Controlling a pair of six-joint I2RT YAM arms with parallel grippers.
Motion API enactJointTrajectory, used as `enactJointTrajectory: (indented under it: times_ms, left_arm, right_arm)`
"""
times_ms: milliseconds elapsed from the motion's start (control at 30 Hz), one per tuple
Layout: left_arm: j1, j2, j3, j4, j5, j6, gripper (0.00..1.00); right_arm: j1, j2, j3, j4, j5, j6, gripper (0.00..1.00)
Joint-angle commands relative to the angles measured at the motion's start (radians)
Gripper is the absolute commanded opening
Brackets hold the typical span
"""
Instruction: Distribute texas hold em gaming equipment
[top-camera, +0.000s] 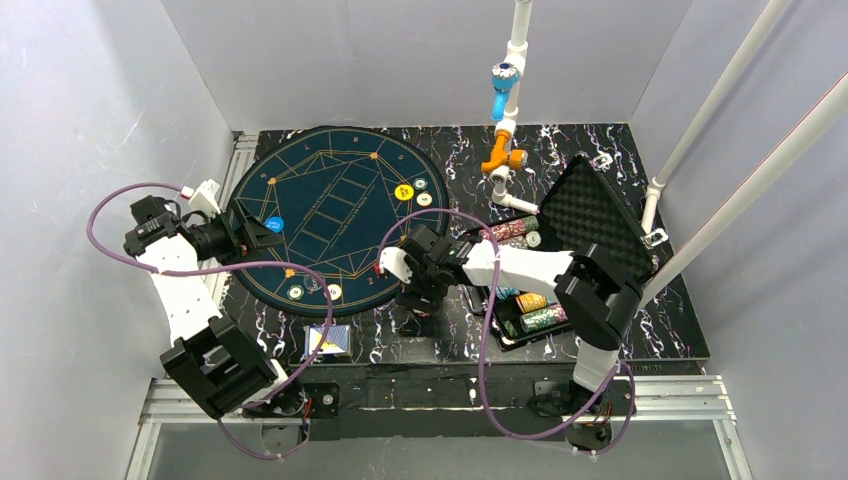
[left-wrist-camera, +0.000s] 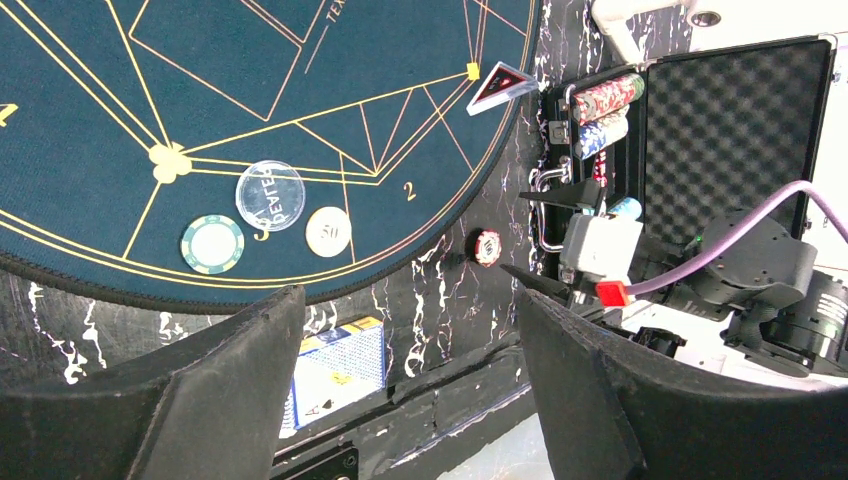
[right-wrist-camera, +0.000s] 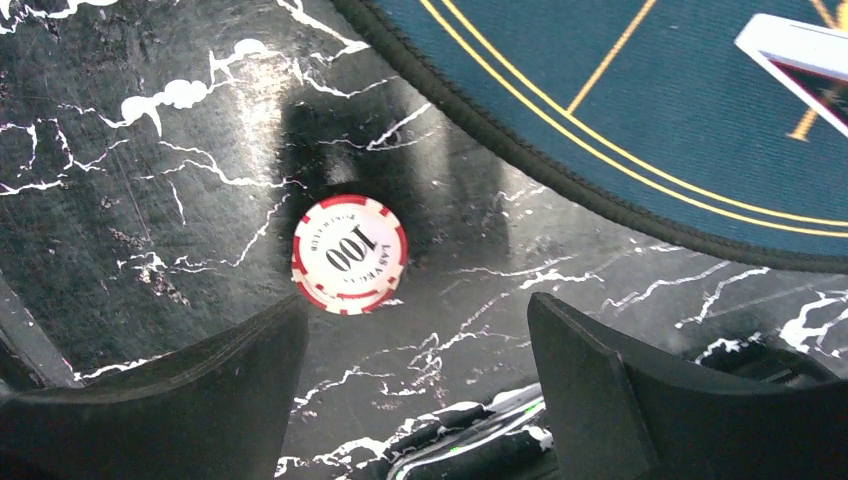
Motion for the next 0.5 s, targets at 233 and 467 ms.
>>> enactJointTrajectory:
  times_ms: [233,467]
  left_arm:
    - [0.005,-0.037,-0.012,-0.009,0.030,0.005,0.76]
    - [0.005,-0.031,-0.008,-0.009,0.039,0.003,0.76]
  right_arm:
    - [0.039,0.066,0.079,0.010,-0.020,0.009,0.88]
    - [0.046,0.090,0.083,0.006,-0.023,0.002,0.87]
